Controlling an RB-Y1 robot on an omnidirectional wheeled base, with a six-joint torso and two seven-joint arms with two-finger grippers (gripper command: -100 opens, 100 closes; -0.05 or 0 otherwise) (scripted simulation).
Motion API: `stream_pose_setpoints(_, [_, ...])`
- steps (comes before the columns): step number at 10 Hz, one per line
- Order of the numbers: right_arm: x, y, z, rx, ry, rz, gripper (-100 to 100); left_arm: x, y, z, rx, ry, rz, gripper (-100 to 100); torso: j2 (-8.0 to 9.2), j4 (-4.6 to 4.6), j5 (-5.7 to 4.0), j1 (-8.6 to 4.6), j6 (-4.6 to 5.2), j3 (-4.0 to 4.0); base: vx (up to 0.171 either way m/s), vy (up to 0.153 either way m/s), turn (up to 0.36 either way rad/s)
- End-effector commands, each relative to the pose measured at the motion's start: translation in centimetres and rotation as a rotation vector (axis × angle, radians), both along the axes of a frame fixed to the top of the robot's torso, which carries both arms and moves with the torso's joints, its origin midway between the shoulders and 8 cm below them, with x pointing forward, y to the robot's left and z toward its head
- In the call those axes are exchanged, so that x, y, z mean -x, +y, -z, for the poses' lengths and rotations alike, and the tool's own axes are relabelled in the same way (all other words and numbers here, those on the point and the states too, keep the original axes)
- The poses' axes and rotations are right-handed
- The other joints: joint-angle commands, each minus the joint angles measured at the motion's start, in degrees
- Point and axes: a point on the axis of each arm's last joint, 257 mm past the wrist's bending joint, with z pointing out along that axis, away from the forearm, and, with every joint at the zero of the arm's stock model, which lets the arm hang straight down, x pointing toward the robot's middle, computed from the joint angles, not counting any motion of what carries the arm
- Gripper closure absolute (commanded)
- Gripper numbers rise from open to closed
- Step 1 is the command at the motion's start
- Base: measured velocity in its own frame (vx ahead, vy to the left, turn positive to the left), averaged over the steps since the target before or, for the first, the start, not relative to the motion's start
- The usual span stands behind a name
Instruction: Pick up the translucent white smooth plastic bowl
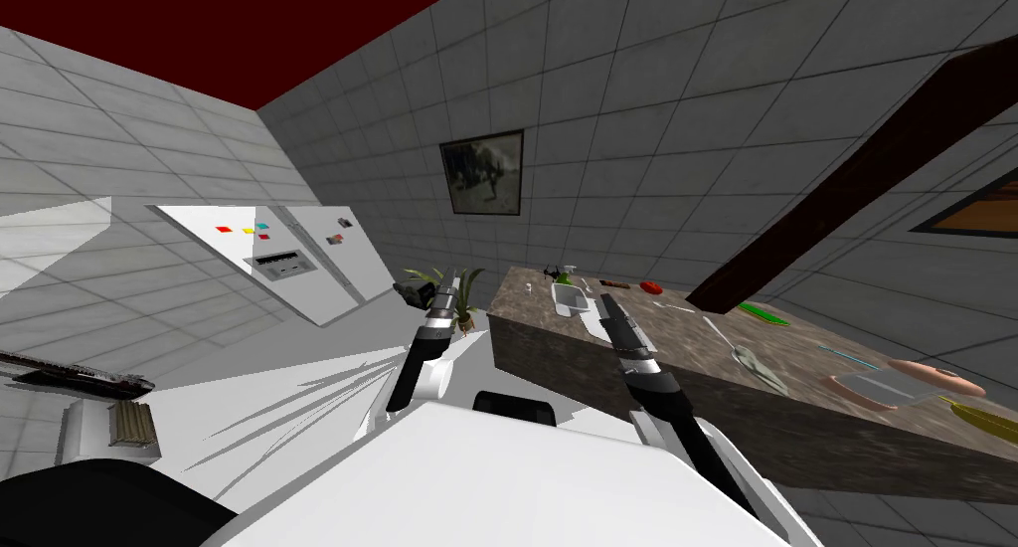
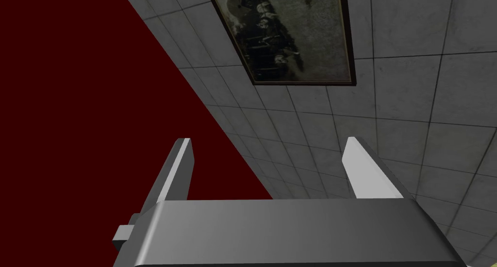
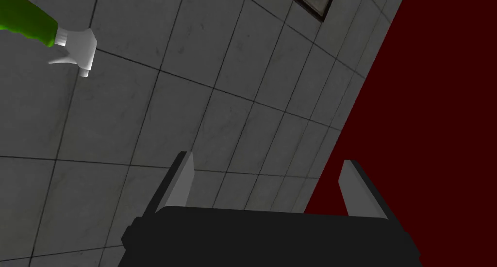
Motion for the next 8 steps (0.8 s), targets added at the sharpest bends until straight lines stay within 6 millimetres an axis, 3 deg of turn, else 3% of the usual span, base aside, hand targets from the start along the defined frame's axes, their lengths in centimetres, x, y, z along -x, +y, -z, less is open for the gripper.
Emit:
stream_pose_setpoints(1, [-0.2, -0.6, 1.6, 0.082, 0.036, 0.008, -100, 0.0, 0.0, 0.0, 0.000, 0.000, 0.000, 0, 0.00, 0.00, 0.00, 0.00, 0.00, 0.00, -0.007, -0.004, -0.063])
stream_pose_setpoints(8, [-0.3, -3.2, 5.8, 0.354, 0.135, 0.007, -100, 0.0, 0.0, 0.0, 0.000, 0.000, 0.000, 0, 0.01, 0.00, -0.01, -0.01, 0.01, 0.00, -0.008, -0.003, -0.054])
